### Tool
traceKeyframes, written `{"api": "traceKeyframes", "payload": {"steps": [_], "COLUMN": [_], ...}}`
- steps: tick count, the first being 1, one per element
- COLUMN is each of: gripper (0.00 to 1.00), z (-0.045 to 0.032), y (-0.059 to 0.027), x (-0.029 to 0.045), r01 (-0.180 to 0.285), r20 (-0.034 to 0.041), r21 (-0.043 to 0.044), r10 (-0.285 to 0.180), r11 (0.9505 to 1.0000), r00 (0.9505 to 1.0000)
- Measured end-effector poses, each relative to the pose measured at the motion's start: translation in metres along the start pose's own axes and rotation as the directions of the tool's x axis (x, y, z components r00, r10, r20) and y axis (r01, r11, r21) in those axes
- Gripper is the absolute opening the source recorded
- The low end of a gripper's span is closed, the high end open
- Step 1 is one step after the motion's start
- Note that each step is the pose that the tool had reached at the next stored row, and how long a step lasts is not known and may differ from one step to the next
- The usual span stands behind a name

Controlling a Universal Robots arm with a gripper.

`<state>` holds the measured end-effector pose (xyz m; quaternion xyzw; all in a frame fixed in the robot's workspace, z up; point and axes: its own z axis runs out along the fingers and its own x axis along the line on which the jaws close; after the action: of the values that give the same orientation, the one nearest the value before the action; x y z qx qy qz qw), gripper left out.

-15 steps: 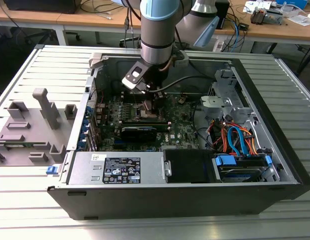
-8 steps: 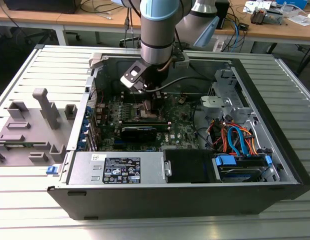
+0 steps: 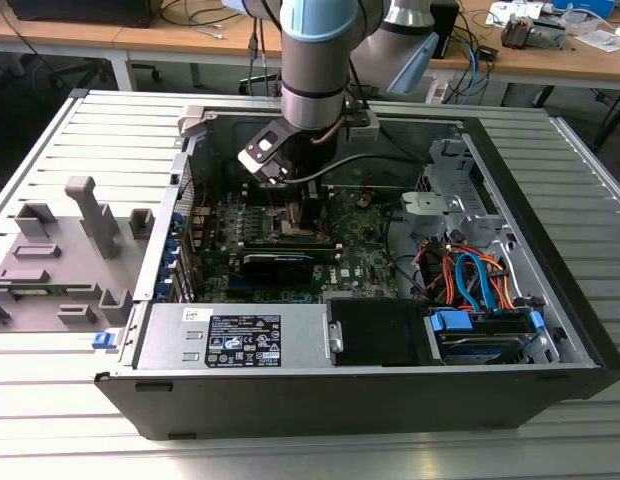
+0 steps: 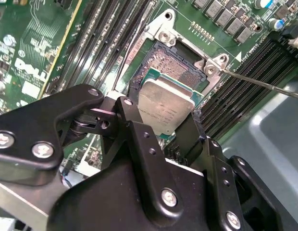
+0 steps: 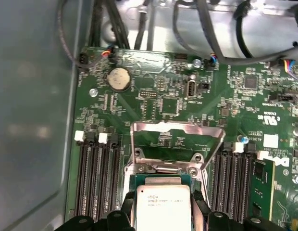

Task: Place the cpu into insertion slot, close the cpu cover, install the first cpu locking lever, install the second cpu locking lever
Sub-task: 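Place the cpu into insertion slot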

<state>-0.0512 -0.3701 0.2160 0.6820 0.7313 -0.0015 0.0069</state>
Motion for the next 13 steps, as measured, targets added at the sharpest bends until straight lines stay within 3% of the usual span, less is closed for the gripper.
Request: {"api": "traceKeyframes", "payload": {"steps": [7,13], "gripper": [0.55,0.55], "z": [0.0054,0.0055], "y": [-0.0003,-0.0005], "x": [0.0001,0.0001], "r01": [-0.082,-0.083], "r20": [0.0088,0.0093], "r21": [0.0013,0.0011], "r10": [0.082,0.083], "r11": [0.9966,0.9965], "r00": [0.9966,0.9965]}}
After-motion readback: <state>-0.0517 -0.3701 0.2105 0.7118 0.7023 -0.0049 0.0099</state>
